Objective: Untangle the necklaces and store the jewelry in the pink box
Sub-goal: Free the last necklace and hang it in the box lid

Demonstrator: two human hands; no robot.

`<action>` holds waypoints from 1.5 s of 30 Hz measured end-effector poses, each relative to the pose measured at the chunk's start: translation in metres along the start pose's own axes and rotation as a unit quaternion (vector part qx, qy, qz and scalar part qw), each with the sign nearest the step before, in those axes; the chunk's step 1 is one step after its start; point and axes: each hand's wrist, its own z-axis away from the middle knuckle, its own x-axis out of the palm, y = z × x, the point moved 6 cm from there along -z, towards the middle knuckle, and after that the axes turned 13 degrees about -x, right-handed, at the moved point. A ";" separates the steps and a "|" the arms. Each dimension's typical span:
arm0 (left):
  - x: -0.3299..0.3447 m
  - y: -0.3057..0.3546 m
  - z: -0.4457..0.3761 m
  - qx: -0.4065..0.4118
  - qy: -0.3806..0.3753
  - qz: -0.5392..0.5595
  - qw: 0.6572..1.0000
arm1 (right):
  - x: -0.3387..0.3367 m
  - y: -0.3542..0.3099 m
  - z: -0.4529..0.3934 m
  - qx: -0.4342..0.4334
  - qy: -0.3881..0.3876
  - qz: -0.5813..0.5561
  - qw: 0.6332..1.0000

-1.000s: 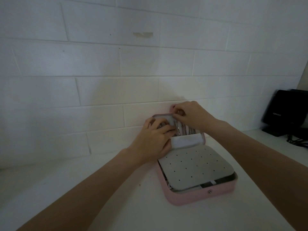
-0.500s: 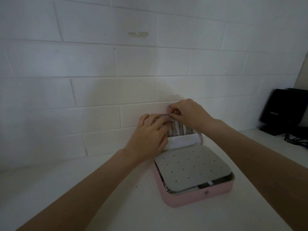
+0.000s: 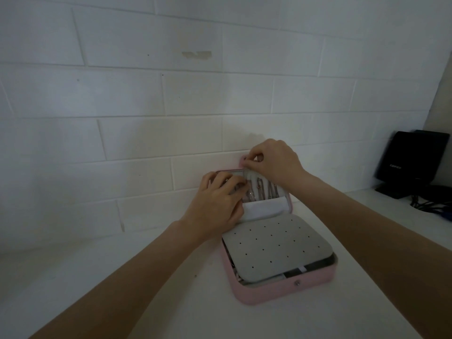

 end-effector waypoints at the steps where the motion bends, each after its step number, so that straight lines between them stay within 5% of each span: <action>1: 0.000 -0.001 0.001 0.000 -0.001 -0.001 1.000 | 0.000 0.000 -0.001 0.002 0.003 -0.011 1.000; 17: 0.000 -0.002 0.000 0.017 0.011 -0.010 1.000 | 0.013 0.010 0.011 0.049 0.039 0.041 0.997; 24: -0.001 0.000 0.000 0.018 0.017 -0.007 1.000 | 0.013 0.001 0.018 0.000 0.006 0.189 0.982; 37: 0.000 0.003 0.001 0.014 0.016 -0.006 1.000 | 0.021 0.026 0.030 0.074 -0.026 0.103 0.992; 45: -0.001 0.004 0.002 0.013 0.010 0.013 1.000 | 0.026 -0.014 0.047 -0.100 -0.114 0.196 0.969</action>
